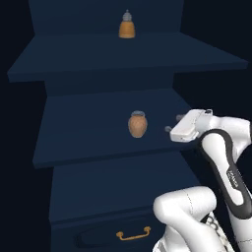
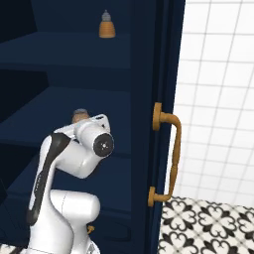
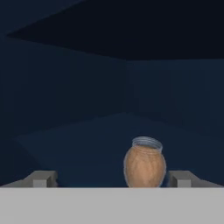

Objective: Pick the honey bottle and place it on the digital scale for weighing, and close the cabinet.

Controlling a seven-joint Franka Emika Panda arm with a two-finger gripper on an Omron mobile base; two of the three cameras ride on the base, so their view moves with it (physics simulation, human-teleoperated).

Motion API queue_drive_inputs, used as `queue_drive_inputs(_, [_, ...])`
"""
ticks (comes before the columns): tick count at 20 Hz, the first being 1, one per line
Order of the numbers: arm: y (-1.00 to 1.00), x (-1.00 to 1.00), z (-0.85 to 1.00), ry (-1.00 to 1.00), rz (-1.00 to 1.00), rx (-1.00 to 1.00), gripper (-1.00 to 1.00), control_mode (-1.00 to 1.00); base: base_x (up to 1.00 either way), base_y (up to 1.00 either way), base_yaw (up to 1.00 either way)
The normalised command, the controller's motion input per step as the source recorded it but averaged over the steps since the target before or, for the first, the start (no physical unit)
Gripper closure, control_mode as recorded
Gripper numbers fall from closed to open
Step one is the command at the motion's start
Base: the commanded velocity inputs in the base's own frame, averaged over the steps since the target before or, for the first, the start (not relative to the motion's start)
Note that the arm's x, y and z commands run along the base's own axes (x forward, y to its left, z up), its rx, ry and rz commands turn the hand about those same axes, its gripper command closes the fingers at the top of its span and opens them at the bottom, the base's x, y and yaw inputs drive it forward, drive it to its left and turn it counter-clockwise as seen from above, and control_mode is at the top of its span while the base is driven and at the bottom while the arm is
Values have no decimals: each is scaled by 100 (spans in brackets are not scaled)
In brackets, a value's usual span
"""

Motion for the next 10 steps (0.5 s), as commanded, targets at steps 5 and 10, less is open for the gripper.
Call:
queue_drive_inputs(5, [-3,20,-20,-9,20,1,-100,-100,0,0,0])
queue_drive_inputs(10, [0,36,-5,-3,10,4,-100,-100,0,0,0])
